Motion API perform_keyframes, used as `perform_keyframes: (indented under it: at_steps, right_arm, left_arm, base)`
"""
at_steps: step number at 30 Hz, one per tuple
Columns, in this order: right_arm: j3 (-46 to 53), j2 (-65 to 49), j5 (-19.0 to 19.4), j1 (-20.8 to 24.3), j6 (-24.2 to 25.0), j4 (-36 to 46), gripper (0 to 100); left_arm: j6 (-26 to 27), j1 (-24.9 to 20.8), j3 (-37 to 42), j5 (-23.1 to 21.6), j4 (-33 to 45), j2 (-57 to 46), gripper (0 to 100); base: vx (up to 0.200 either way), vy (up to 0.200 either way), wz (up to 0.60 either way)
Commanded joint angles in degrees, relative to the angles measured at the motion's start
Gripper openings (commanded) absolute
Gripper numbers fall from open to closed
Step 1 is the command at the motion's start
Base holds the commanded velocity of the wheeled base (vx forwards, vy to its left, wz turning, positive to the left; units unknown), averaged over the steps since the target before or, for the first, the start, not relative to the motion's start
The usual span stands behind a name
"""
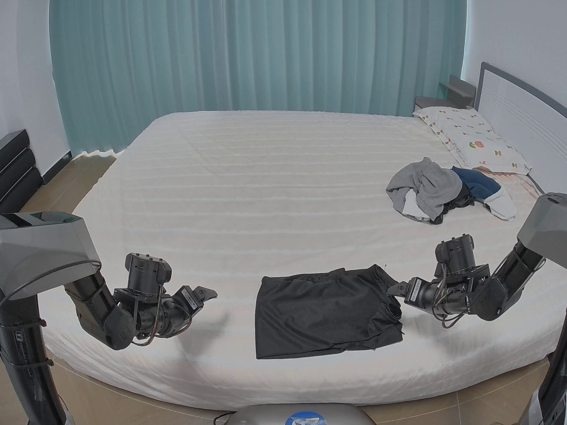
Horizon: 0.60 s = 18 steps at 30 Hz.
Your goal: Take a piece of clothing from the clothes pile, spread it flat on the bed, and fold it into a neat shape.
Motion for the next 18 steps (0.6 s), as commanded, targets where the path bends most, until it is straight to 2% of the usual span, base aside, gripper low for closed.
perform_keyframes:
  at_steps: [1,5,6,18]
  right_arm:
    - [-4.10,5.76,-0.81,2.33,1.06,1.95,100]
    - [-4.10,6.20,-0.90,3.04,1.15,3.18,100]
    - [-3.93,6.03,-0.90,3.04,1.15,3.18,0]
    - [4.16,1.37,-0.02,0.31,0.27,2.48,0]
  left_arm:
    - [0.05,-0.08,0.05,0.09,-0.02,0.11,100]
    - [0.05,-0.08,0.05,0.09,-0.02,0.11,100]
    - [0.05,-0.08,0.05,0.09,-0.02,0.11,100]
    - [0.05,-0.08,0.05,0.09,-0.02,0.55,100]
  base:
    - [0.000,0.000,0.00]
    - [0.000,0.000,0.00]
    - [0.000,0.000,0.00]
    - [0.000,0.000,0.00]
